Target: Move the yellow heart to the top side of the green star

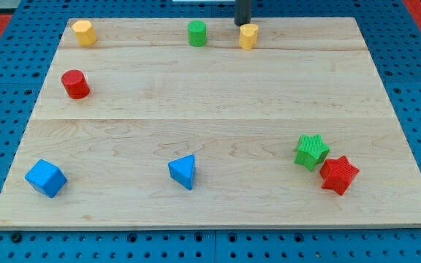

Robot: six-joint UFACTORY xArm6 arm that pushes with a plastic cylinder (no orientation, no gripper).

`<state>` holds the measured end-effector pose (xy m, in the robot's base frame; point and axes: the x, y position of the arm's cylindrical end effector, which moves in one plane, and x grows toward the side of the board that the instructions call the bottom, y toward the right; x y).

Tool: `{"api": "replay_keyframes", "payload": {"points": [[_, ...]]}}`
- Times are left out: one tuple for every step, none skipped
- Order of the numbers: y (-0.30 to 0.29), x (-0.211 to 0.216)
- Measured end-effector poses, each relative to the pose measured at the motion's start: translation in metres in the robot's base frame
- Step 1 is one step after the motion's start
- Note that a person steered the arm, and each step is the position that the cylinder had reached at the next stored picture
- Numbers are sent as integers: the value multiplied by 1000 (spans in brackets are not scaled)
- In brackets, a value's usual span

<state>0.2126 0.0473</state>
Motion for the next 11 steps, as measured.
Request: {"api": "replay_keyframes", "payload": {"points": [[-1,30],[49,26],[75,-4],[95,42],[75,52],[63,59],[51,89],[77,138],[104,177],[116,211],[103,179]]}}
